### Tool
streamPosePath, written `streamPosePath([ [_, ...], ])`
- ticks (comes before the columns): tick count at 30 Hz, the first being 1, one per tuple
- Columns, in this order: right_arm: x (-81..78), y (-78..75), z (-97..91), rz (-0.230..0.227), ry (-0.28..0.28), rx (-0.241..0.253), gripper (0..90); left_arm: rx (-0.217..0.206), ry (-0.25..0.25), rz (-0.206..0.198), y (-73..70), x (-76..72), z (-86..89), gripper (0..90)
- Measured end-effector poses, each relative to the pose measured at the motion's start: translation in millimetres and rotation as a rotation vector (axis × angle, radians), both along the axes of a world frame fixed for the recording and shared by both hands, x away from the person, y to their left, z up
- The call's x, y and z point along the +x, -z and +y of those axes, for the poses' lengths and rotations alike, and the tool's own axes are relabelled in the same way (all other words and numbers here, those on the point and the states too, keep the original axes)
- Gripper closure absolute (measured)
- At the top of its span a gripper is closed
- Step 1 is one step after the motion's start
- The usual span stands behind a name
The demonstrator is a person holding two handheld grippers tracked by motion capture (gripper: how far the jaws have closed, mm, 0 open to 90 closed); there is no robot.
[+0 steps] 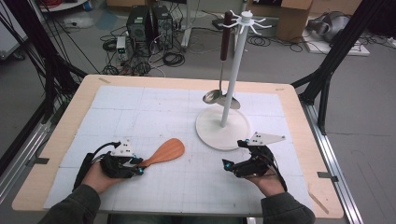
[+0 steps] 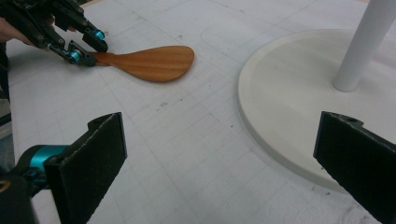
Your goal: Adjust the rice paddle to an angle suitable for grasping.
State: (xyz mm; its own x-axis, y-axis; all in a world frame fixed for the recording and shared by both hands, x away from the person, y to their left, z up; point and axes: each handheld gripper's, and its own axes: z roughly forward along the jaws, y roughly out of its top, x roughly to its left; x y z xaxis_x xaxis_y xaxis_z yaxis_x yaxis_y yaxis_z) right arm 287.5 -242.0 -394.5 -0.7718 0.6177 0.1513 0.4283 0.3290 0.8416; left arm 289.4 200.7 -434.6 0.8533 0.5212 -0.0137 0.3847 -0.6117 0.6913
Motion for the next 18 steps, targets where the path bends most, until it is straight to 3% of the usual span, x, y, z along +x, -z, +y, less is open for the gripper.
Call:
streamPosePath([
  [11,0.1,0.8,1.4,0.002,-0.005,-0.003,1.6,-0.018,0.027,-0.027,-5.6,-2.3,-0.5,65.2],
  [18,0.4,1.2,2.0,-0.001,-0.010,-0.008,1.6,-0.008,0.032,-0.012,-2.7,-1.1,-1.9,65.1],
])
